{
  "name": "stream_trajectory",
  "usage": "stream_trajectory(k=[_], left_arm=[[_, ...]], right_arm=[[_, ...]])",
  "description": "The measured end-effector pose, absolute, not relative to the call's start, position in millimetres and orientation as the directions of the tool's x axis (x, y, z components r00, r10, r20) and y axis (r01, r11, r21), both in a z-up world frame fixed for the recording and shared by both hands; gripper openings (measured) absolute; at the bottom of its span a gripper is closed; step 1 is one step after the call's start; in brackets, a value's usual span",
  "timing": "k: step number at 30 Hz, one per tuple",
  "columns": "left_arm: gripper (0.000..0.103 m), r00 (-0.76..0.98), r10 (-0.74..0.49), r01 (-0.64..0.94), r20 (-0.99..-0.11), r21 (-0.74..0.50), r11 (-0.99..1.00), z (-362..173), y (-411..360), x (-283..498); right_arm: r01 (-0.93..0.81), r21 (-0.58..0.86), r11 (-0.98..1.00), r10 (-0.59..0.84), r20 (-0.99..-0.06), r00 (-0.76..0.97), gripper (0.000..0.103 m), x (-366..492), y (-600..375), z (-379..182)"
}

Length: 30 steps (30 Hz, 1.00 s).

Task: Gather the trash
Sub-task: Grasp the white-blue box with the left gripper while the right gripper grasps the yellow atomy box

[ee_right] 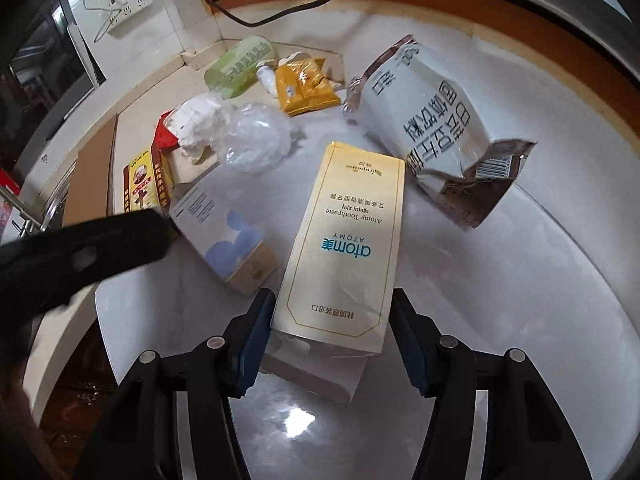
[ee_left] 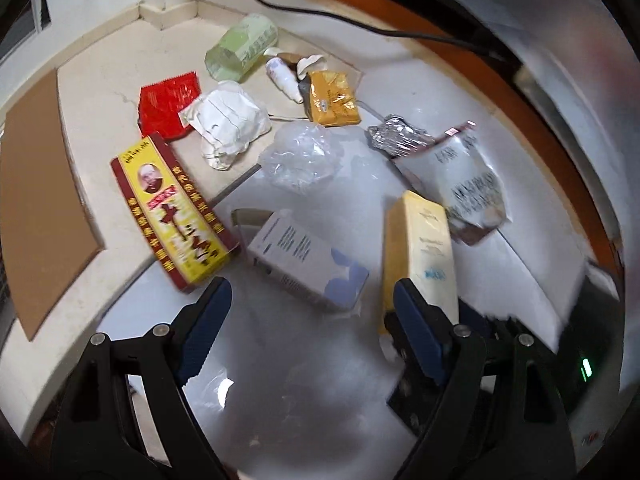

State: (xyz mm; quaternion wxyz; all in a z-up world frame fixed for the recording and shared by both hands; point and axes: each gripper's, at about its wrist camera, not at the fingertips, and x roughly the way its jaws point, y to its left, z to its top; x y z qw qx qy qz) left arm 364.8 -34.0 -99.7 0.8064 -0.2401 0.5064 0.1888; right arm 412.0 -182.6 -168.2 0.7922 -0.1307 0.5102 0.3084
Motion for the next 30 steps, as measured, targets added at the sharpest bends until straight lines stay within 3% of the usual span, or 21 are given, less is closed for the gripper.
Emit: stream_trajectory(k=[8, 14, 20, 27, 28, 30], left_arm=[[0.081, 0.278, 0.145, -0.679, -0.949, -0.088, 0.729, -137.6, -21.6, 395.5], [0.080, 0.265, 0.124, -0.709, -0.956, -0.106, 0.698, -149.6, -19.8, 396.1], [0.064, 0.315, 0.076, -0.691, -0.946, -0.174, 0.702, -148.0, -23.3, 391.7], [0.063, 0.294, 0.065, -0.669, -0.954, -0.157, 0.727, -153.1, -27.3, 402.5], [0.059, 0.293, 0.066, -0.666, -0.954, -0.154, 0.730, -154.1, -27.6, 404.1], [0.041, 0.283, 0.063, -0.654, -0.957, -0.144, 0.742, -155.9, -30.7, 404.6]], right_arm=[[-0.640, 0.130, 0.757, 0.376, -0.888, 0.265, 0.058, 420.6, -187.5, -171.3], [-0.642, 0.138, 0.754, 0.384, -0.886, 0.260, 0.058, 419.2, -189.4, -171.6], [-0.647, 0.137, 0.750, 0.383, -0.887, 0.256, 0.058, 417.2, -191.5, -171.2], [-0.656, 0.115, 0.746, 0.373, -0.889, 0.267, 0.058, 413.9, -188.1, -170.7], [-0.657, 0.114, 0.745, 0.372, -0.889, 0.268, 0.058, 413.3, -188.4, -170.5], [-0.657, 0.115, 0.745, 0.373, -0.889, 0.267, 0.058, 412.4, -188.5, -170.5]])
